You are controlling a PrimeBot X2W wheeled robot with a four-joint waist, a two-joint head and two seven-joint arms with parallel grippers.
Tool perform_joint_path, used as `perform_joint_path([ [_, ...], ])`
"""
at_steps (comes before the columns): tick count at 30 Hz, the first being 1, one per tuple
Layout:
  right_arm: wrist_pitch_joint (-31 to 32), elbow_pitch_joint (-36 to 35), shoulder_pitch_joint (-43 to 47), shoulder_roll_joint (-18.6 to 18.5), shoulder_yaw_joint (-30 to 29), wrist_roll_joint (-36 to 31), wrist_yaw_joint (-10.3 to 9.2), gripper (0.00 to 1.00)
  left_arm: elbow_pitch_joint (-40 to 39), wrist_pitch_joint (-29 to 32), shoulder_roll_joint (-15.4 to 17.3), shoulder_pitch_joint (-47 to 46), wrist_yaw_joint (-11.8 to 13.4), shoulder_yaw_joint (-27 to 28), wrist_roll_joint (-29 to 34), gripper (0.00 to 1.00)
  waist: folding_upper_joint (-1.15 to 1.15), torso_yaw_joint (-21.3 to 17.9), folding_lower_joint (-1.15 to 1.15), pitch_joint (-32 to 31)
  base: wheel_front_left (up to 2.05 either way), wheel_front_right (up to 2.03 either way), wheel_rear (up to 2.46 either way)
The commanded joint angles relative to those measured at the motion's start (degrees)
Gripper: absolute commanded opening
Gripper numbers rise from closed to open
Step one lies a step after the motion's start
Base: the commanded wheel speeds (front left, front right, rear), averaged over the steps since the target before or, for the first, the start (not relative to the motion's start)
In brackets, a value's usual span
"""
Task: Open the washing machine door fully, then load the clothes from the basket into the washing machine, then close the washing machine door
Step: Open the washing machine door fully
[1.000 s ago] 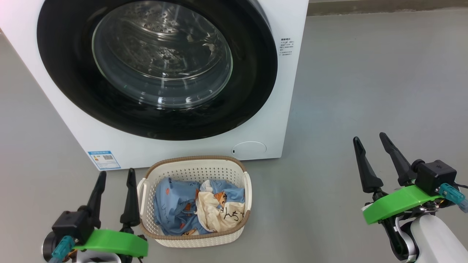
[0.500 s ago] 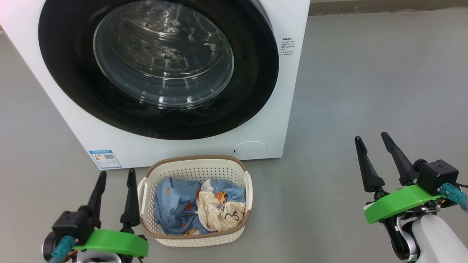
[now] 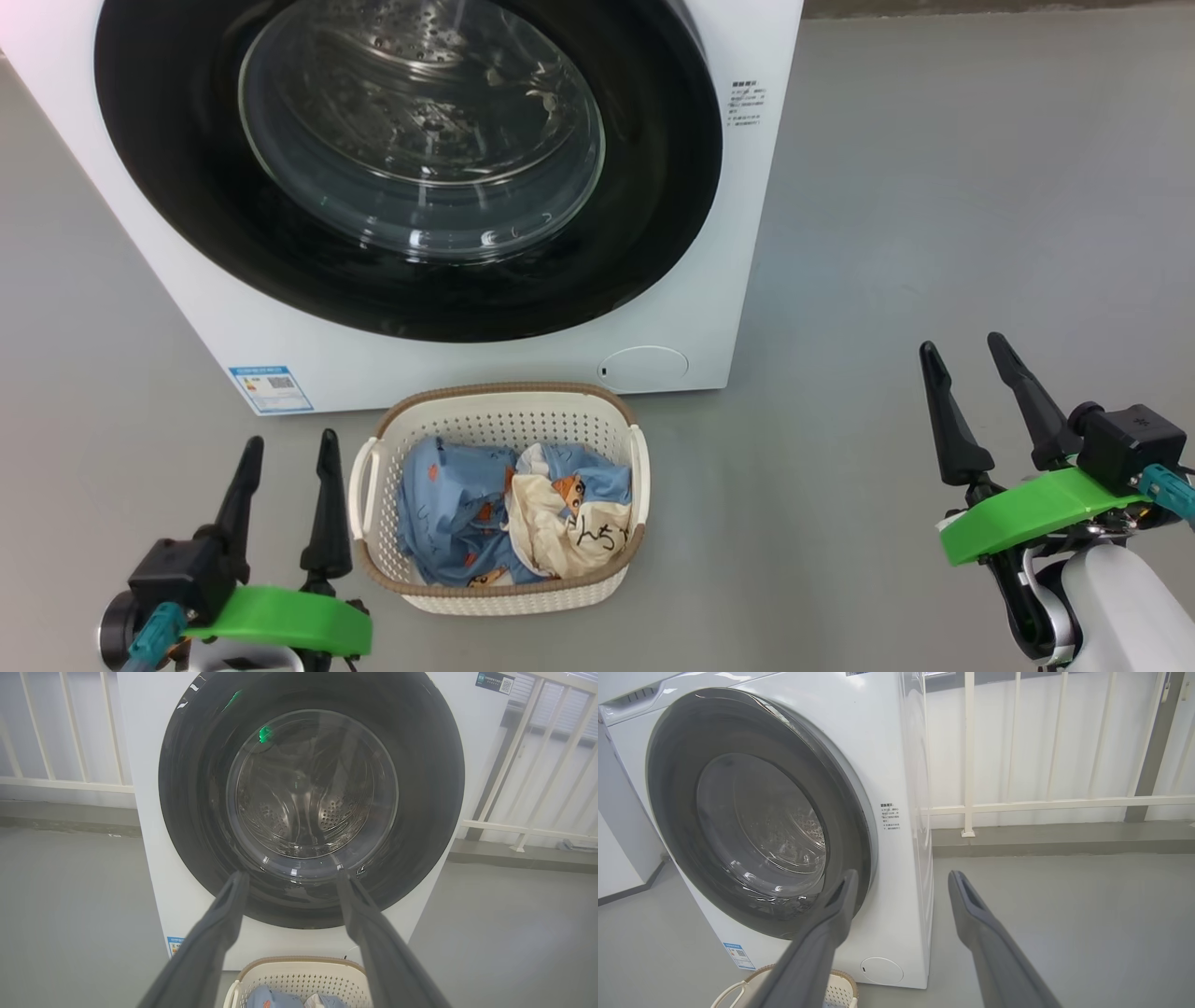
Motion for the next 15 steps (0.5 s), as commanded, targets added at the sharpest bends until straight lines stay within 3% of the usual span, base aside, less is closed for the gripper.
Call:
perform_joint_path([
  [1, -0.7, -1.4, -2.6, -0.9, 0.6, 1.0, 0.32, 1.0, -1.7, -0.6, 0.9, -2.6, 0.2, 2.0, 0.7, 1.0, 0.0, 0.2, 0.0, 0.4, 0.0, 0.0, 0.0],
  [14, -0.7, -0.7, -7.5, -3.5, -0.5, 3.7, 0.32, 1.0, -4.6, -0.6, 0.7, -4.2, 0.2, 3.0, 0.8, 1.0, 0.0, 2.0, 0.0, 4.7, 0.0, 0.0, 0.0],
  [15, -0.7, -0.7, -8.0, -3.7, -0.8, 4.3, 0.32, 0.91, -4.9, -0.6, 0.7, -4.3, 0.2, 3.0, 0.7, 1.0, 0.0, 2.2, 0.0, 5.2, 0.0, 0.0, 0.0],
])
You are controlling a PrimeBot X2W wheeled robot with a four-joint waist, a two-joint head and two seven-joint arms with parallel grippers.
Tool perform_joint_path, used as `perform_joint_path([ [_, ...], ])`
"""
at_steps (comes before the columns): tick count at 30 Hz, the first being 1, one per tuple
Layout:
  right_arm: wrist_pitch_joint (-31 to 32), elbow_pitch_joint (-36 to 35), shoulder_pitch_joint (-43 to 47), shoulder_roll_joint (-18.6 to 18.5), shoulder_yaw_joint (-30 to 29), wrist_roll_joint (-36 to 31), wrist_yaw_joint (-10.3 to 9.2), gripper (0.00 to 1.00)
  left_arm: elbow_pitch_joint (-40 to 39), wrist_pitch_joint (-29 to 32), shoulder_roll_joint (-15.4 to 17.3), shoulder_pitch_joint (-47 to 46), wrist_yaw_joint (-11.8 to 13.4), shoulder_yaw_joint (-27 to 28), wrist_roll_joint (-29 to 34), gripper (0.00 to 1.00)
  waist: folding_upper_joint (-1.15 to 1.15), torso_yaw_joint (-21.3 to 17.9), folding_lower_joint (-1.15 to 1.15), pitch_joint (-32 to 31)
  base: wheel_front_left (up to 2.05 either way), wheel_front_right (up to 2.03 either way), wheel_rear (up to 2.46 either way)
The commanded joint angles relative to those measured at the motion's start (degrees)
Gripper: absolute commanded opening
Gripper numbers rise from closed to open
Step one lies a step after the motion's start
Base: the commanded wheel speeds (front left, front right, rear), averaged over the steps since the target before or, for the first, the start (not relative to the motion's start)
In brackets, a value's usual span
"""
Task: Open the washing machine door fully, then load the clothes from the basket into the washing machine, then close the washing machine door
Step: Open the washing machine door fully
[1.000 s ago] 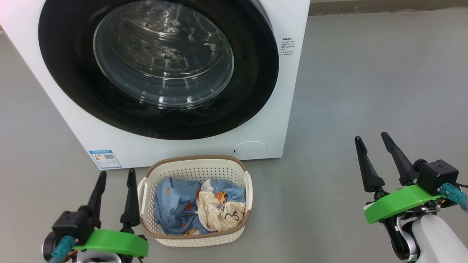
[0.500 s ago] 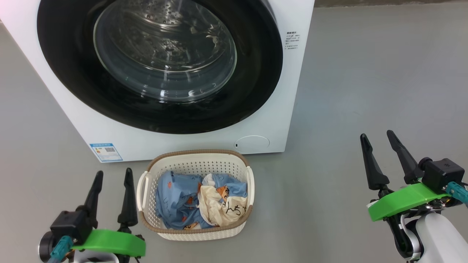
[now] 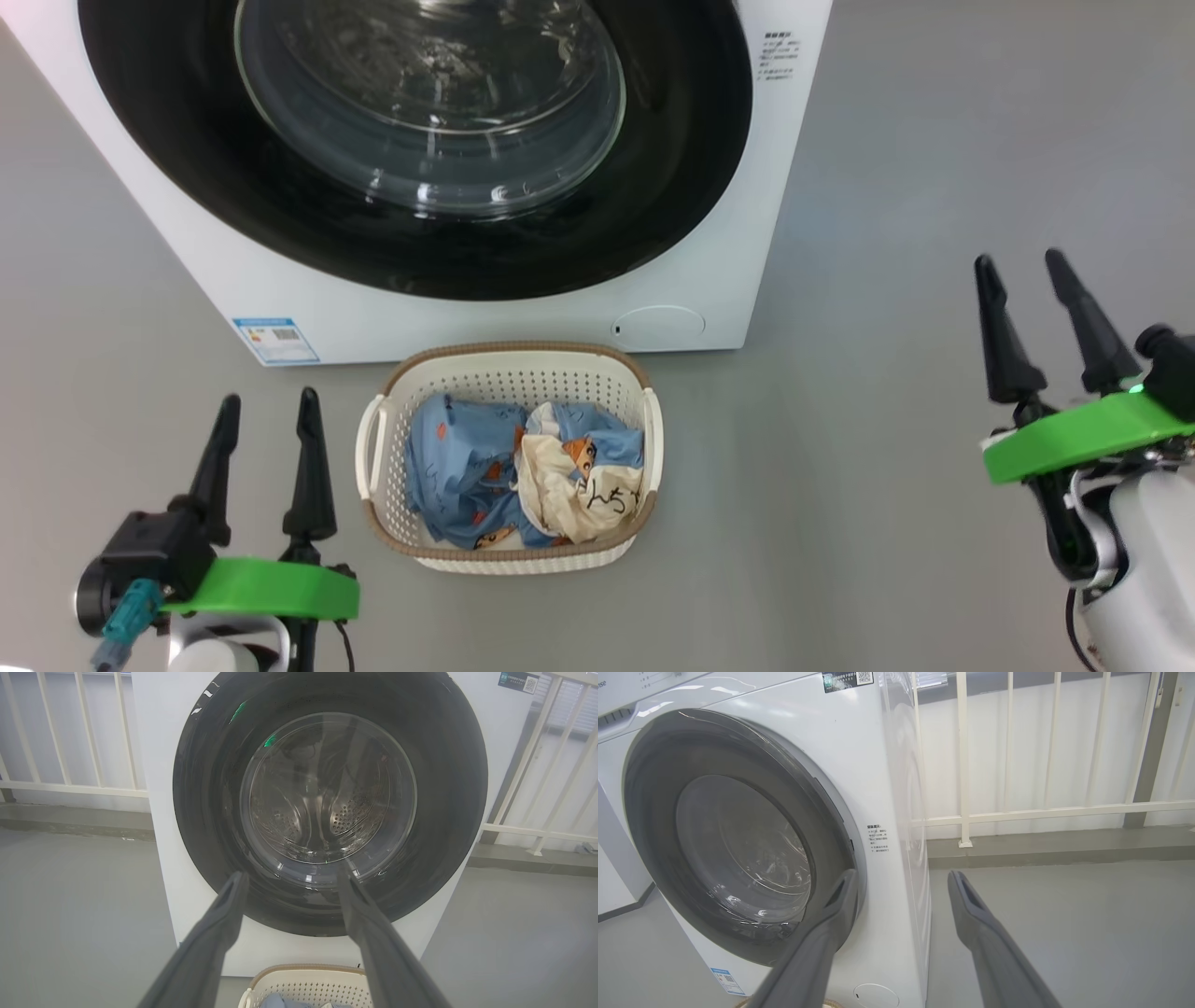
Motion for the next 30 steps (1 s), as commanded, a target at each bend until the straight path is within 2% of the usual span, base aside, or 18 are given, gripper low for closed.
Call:
perform_joint_path([
  [1, -0.7, -1.1, -2.2, -1.1, 0.7, 1.1, 0.32, 0.56, -2.1, -0.6, 0.8, -2.4, 0.2, 1.8, 0.0, 1.0, 0.0, 0.8, 0.0, 1.3, 0.0, 0.0, 0.0],
  [4, -0.7, -0.5, -4.0, -1.9, 0.3, 3.5, 0.32, 0.04, -2.8, -0.6, 0.8, -2.8, 0.1, 1.7, -0.1, 1.0, 0.0, 1.5, 0.0, 2.7, 0.0, 0.0, 0.0],
  [5, -0.7, -0.2, -4.7, -2.3, 0.0, 4.2, 0.32, 0.0, -2.9, -0.6, 0.8, -3.0, 0.1, 1.6, 0.1, 1.0, 0.0, 1.8, 0.0, 3.2, 0.0, 0.0, 0.0],
  [10, -0.7, 1.4, -7.8, -4.0, -0.3, 10.0, 0.32, 0.0, -3.4, -0.6, 0.8, -3.9, 0.1, 0.9, 0.6, 1.0, 0.0, 3.1, 0.0, 5.5, 0.0, 0.0, 0.0],
  [17, 1.5, 4.4, -14.8, -8.9, 3.6, 27.3, 0.32, 0.0, -3.4, -0.6, 0.8, -5.2, 0.0, -0.4, 0.3, 1.0, 0.0, 5.4, 0.0, 9.0, 0.0, 0.0, 0.0],
  [23, 12.5, 4.3, -20.1, -11.7, 4.3, 48.2, 0.32, 0.0, -3.7, -0.6, 0.7, -5.9, 0.0, -1.5, -0.6, 1.0, 0.0, 7.2, 0.0, 11.4, 0.0, 0.0, 0.0],
  [30, 20.7, 6.6, -25.3, -14.5, 4.1, 58.5, 0.32, 0.0, -4.0, -0.6, 0.7, -6.3, 0.1, -2.4, -1.5, 1.0, 0.0, 9.3, 0.0, 13.2, 0.0, 0.0, 0.0],
])
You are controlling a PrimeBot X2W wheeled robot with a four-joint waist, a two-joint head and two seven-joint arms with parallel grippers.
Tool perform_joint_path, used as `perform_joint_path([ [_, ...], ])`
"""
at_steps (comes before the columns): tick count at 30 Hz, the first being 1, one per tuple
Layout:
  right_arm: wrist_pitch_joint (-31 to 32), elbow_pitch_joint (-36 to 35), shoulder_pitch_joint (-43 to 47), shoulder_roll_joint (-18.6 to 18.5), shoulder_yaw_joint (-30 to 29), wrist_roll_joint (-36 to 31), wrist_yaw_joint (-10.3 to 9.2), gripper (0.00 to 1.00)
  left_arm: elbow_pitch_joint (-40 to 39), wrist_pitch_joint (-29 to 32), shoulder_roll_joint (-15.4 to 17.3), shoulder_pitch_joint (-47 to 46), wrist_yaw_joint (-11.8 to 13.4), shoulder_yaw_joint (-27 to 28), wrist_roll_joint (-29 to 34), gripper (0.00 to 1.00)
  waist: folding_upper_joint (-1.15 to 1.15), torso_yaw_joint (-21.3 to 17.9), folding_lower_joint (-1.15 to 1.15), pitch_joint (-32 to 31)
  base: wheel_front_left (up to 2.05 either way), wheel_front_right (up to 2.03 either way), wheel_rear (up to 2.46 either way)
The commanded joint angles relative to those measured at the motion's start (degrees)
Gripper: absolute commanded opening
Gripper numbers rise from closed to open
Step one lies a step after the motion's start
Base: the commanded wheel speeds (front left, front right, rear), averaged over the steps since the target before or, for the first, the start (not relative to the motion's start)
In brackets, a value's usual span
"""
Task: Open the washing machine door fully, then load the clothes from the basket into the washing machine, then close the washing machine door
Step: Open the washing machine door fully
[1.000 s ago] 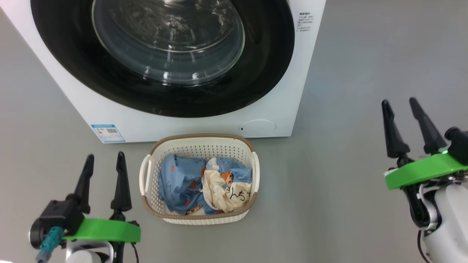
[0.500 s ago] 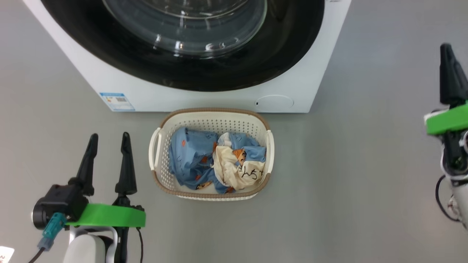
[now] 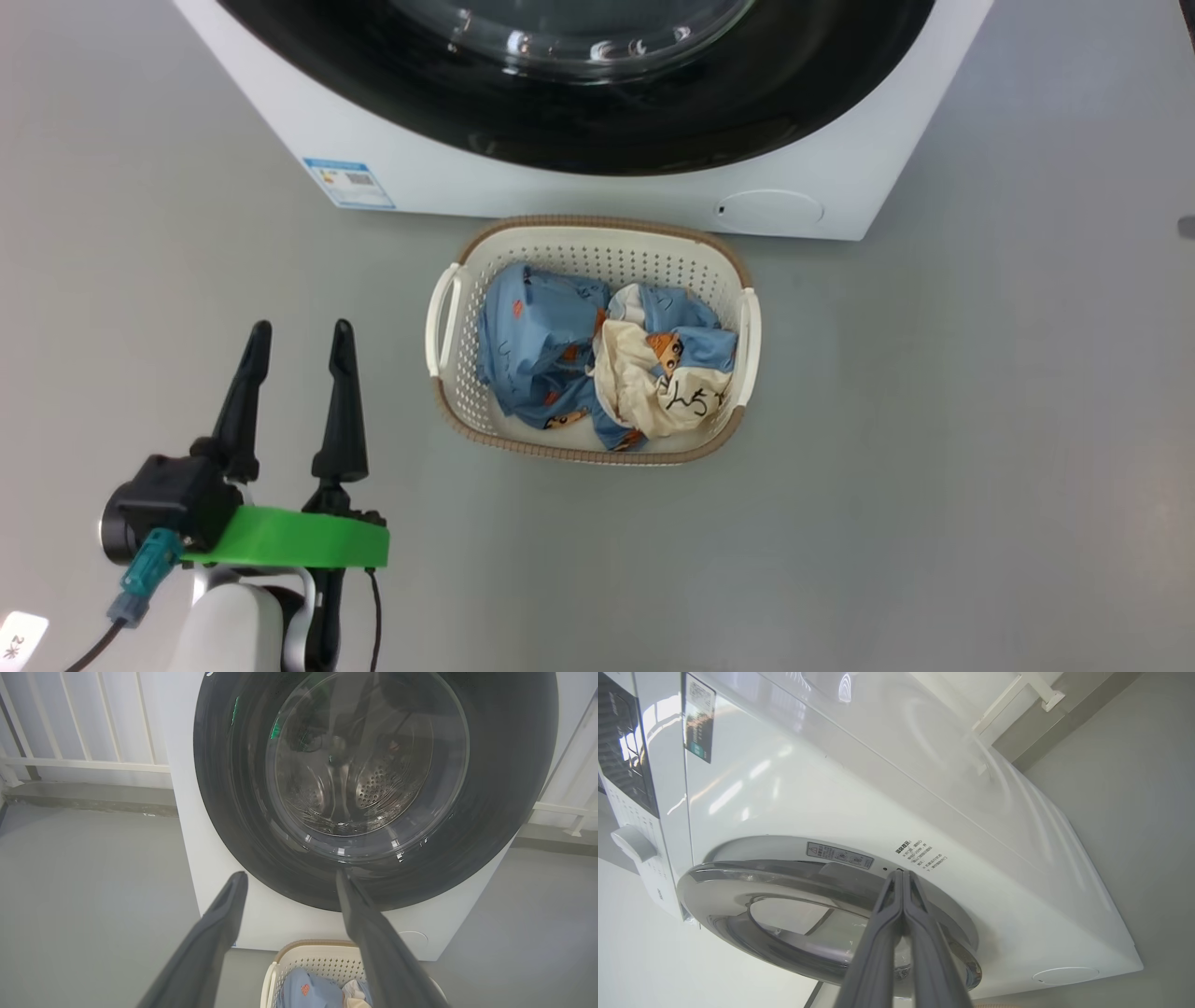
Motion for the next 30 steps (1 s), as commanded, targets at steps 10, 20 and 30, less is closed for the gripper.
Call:
perform_joint_path([
  [10, 11.9, 3.5, -11.4, -1.0, -1.8, 10.6, 0.33, 0.0, -2.8, -0.4, 1.0, -3.0, 1.2, 0.2, -1.6, 1.0, 0.0, 3.3, -0.01, 5.8, 0.0, 0.0, 0.0],
  [20, 21.7, 7.1, -19.8, -1.5, -0.4, 12.2, 0.33, 0.0, -5.0, -0.4, 1.0, -3.7, 2.1, -1.0, -3.6, 1.0, 0.0, 5.5, -0.01, 9.8, 0.0, 0.0, 0.0],
  [30, 26.4, 9.8, -25.3, -1.3, 0.6, 12.2, 0.33, 0.0, -5.1, -0.4, 1.0, -3.9, 2.9, -1.7, -5.7, 1.0, 0.0, 7.7, -0.01, 11.1, 0.0, 0.0, 0.0],
])
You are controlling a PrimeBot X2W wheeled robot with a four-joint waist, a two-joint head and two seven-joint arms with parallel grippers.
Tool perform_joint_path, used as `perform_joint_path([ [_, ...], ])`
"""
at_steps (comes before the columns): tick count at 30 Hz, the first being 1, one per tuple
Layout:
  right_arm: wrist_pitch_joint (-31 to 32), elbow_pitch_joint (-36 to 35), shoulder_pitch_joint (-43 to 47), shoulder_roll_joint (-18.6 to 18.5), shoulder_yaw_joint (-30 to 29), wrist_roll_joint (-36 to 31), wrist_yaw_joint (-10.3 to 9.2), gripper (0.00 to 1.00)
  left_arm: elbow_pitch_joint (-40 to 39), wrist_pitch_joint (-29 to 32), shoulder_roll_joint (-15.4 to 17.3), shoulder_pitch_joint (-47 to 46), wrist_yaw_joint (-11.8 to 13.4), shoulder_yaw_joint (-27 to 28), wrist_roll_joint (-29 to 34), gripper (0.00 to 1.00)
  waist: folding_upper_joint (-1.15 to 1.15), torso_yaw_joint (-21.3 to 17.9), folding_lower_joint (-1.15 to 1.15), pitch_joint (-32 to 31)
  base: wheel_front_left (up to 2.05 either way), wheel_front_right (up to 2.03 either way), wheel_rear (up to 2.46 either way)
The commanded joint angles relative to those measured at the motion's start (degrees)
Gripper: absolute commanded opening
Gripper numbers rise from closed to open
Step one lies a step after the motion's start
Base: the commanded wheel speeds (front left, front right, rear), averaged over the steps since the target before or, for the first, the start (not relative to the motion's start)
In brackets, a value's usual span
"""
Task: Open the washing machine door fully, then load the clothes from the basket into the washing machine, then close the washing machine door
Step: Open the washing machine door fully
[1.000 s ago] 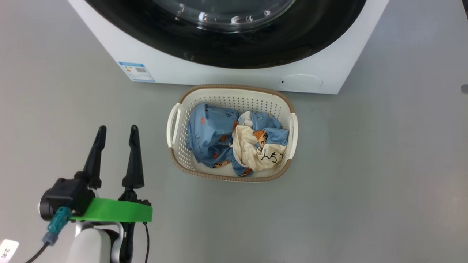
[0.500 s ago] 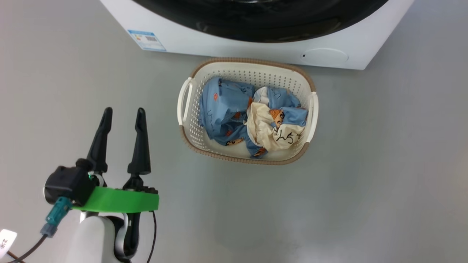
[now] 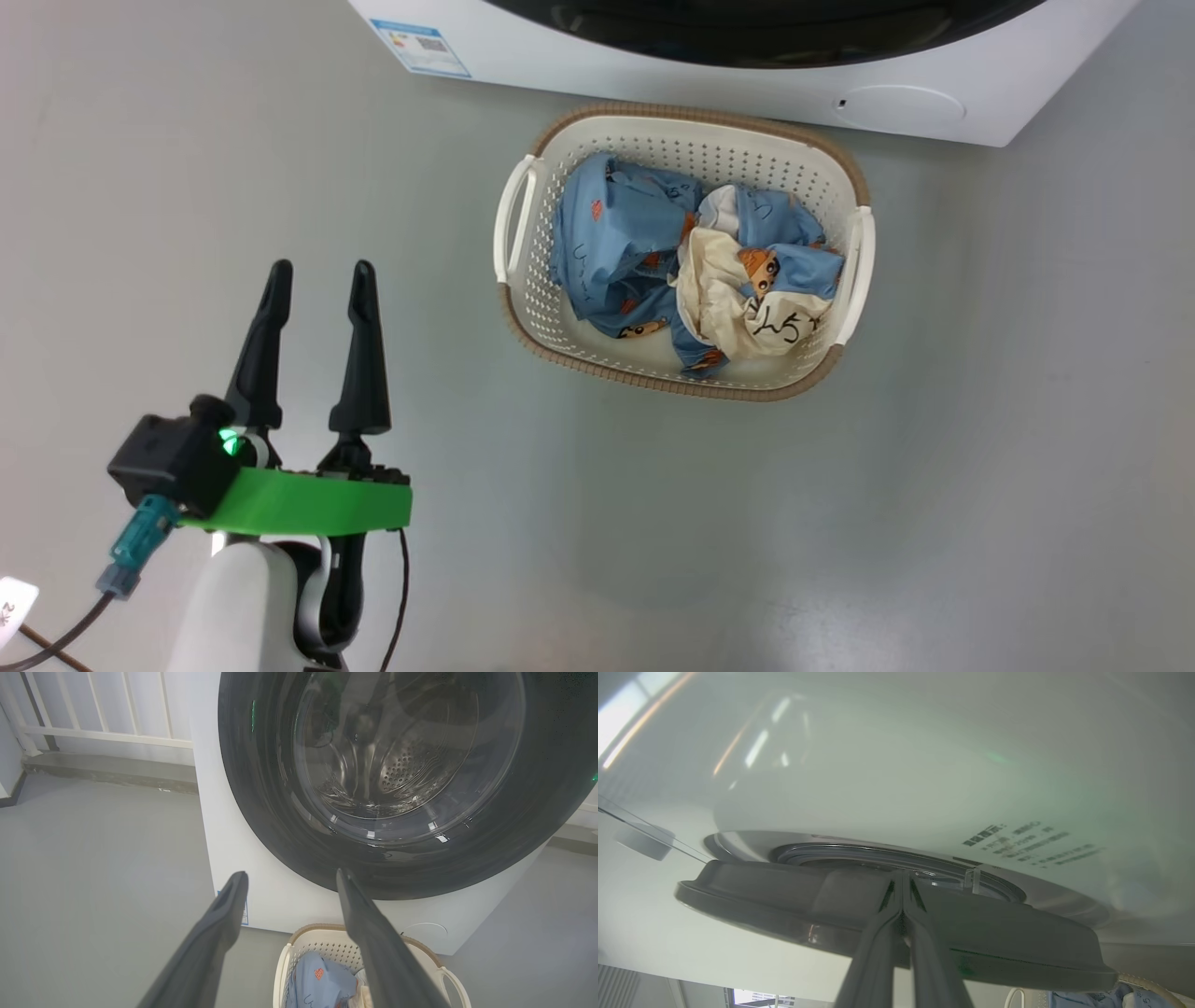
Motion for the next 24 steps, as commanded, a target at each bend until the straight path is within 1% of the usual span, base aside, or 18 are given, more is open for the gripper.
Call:
perform_joint_path([
  [1, 0.7, -1.0, -1.1, 0.1, 0.3, 1.0, 0.33, 0.0, -1.6, -0.3, 1.3, -0.5, 0.3, 1.6, -0.6, 1.0, 0.0, 0.6, 0.0, 0.4, 0.0, 0.0, 0.0],
  [6, 1.8, 0.7, -3.6, 0.4, 1.1, 0.3, 0.33, 0.0, -1.7, -0.3, 1.3, -0.4, 0.8, 1.4, -1.4, 1.0, 0.0, 1.5, 0.0, 0.8, 0.0, 0.0, 0.0],
  [13, 3.9, 3.3, -6.0, 1.8, 2.8, -0.4, 0.33, 0.0, -1.2, -0.3, 1.3, -0.5, 1.0, 1.0, -2.3, 1.0, 0.0, 2.0, 0.0, 0.9, 0.0, 0.0, 0.0],
  [19, 7.4, 3.3, -3.7, 2.0, 4.4, -0.8, 0.33, 0.0, -0.7, -0.3, 1.3, -0.4, 1.2, 1.5, -2.0, 1.0, 0.0, 1.8, 0.0, -0.8, 0.0, 0.0, 0.0],
  [24, 8.7, 2.5, 0.2, 2.6, 4.1, 0.4, 0.33, 0.0, -0.4, -0.3, 1.3, 0.4, 1.1, 2.5, -1.0, 1.0, 0.0, 1.1, 0.0, -3.3, 0.0, 0.0, 0.0],
])
